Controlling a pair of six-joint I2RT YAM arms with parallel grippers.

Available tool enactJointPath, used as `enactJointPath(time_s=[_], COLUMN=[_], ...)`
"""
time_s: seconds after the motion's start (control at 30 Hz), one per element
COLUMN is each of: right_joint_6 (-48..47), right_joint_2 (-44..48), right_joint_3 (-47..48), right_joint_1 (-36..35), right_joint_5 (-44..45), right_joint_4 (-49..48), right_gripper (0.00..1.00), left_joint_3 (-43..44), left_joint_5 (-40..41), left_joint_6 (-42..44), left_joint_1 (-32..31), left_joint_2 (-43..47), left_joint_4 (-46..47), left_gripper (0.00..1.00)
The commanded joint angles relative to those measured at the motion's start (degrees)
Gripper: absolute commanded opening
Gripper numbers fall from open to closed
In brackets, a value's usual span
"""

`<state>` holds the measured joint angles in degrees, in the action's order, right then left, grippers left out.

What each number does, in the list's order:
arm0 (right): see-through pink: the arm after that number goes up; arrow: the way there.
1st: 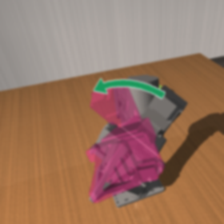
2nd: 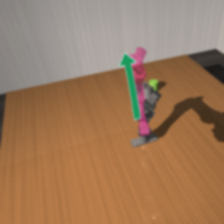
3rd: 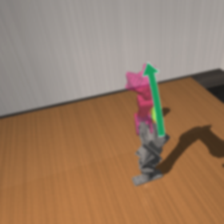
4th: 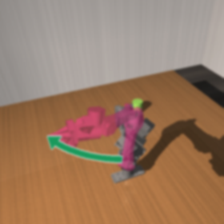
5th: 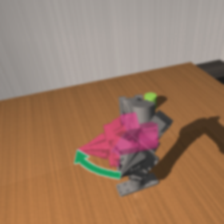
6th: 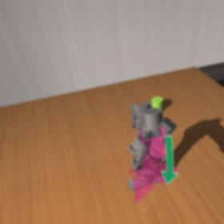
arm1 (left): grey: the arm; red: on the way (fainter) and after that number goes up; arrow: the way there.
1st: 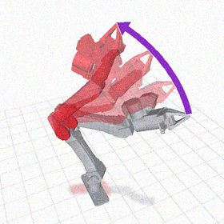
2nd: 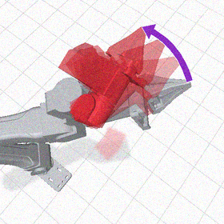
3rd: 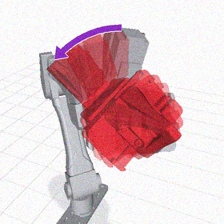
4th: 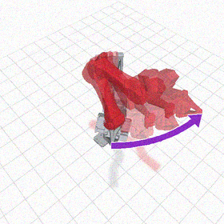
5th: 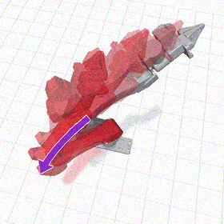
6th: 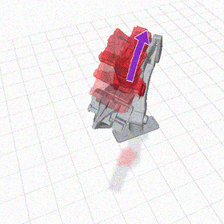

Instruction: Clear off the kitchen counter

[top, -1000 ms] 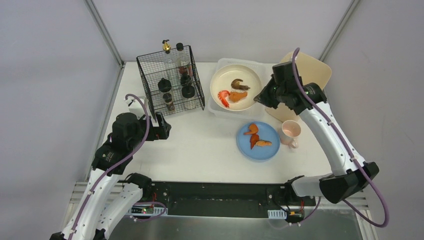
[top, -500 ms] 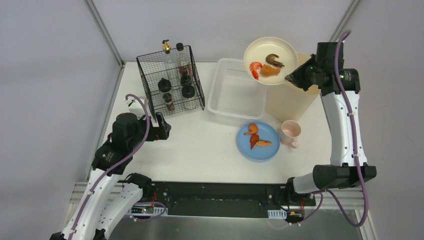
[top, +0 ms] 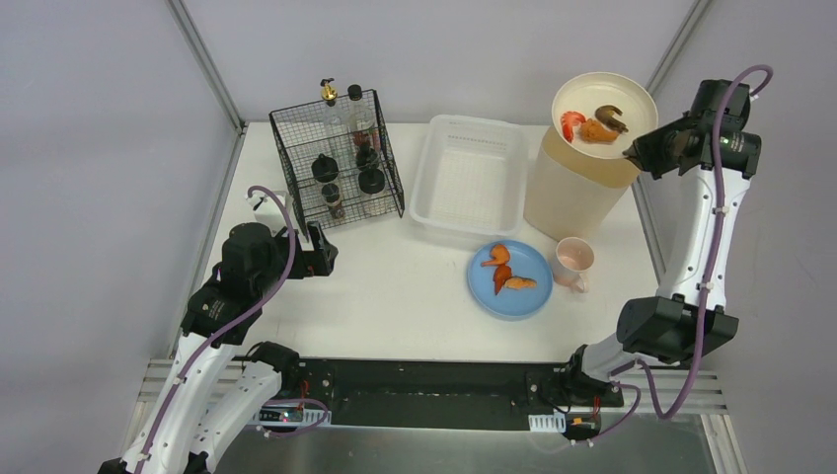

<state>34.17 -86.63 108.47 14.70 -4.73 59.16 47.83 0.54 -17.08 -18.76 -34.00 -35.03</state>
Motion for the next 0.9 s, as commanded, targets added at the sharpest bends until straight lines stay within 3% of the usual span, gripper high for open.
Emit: enactJointPath(time_s=[0.0, 0.23, 0.87], right_joint_6=[-1.16, -6.47, -19.88], right_joint_2=[-1.06, -2.34, -1.66], right_joint_3=[4.66, 5.19, 0.12], right_joint_1=[3.67, 4.46, 1.28], right_joint_5=[0.8, 10.11, 23.25], right_joint_4=[-1.12, -1.46, -13.79], right_gripper=[0.0, 0.0, 0.0], left_joint_3=[0.39, 0.42, 0.34], left_joint_5=[0.45, 0.41, -0.17], left_joint_6=[0.09, 0.12, -0.14], left_joint_1=[-0.2, -0.22, -0.3], left_joint_2=[0.09, 0.04, 0.3], left_joint_4=[0.4, 0.44, 0.4], left_gripper=[0.99, 0.99, 0.99])
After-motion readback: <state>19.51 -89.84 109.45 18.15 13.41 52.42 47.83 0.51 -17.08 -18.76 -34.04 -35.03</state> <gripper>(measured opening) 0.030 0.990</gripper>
